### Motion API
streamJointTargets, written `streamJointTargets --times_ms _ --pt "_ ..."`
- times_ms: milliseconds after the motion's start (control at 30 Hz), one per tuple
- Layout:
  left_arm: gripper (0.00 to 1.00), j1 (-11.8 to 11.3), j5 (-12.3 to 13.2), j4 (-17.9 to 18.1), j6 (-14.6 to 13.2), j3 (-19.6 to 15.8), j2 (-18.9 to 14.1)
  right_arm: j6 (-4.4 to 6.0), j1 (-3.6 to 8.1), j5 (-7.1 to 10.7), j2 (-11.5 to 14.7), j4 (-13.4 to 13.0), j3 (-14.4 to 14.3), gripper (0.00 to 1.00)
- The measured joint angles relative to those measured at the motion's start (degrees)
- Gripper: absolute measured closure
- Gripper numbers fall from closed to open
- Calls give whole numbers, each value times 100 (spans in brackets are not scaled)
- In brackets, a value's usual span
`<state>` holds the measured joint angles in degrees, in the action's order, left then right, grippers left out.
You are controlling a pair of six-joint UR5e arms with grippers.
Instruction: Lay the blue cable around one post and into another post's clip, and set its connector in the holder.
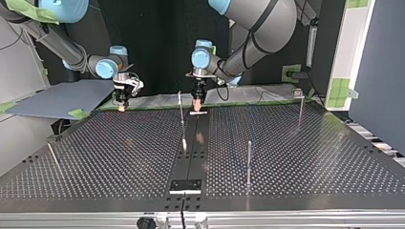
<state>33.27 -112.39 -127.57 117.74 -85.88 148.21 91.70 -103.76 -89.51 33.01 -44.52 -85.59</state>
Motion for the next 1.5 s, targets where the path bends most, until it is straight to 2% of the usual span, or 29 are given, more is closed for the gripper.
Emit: streamJointTargets --times_ms 133,267,400,467,533,567,600,633,667,700,733,1133,1500 --pt "96 -37 69 4 37 31 0 35 34 2 0 17 20 99" --pt "96 -104 92 -53 -76 99 5 102 72 3 0 11 25 99" --pt "96 -172 103 -146 -175 128 3 76 93 11 0 21 25 99" --pt "83 -200 92 -232 -259 132 2 54 93 32 0 30 26 99" --pt "80 -219 47 -319 -348 133 3 40 86 58 0 43 26 99" --pt "61 -227 2 -388 -411 133 3 33 80 67 0 50 25 99" --pt "61 -232 -24 -436 -454 131 3 25 74 74 0 58 25 99" --pt "45 -234 -36 -485 -494 130 2 14 62 83 0 68 25 99" --pt "18 -234 -31 -555 -550 126 2 7 53 88 0 75 25 99" --pt "18 -229 -22 -603 -593 120 2 2 43 95 0 82 24 99" --pt "0 -223 -10 -649 -638 114 1 -3 30 107 0 90 24 99" --pt "0 -128 305 -1234 -1240 18 -56 -14 -25 161 0 168 19 99" --pt "0 -185 453 -1013 -1468 -523 -579 -11 -26 190 0 173 19 99"
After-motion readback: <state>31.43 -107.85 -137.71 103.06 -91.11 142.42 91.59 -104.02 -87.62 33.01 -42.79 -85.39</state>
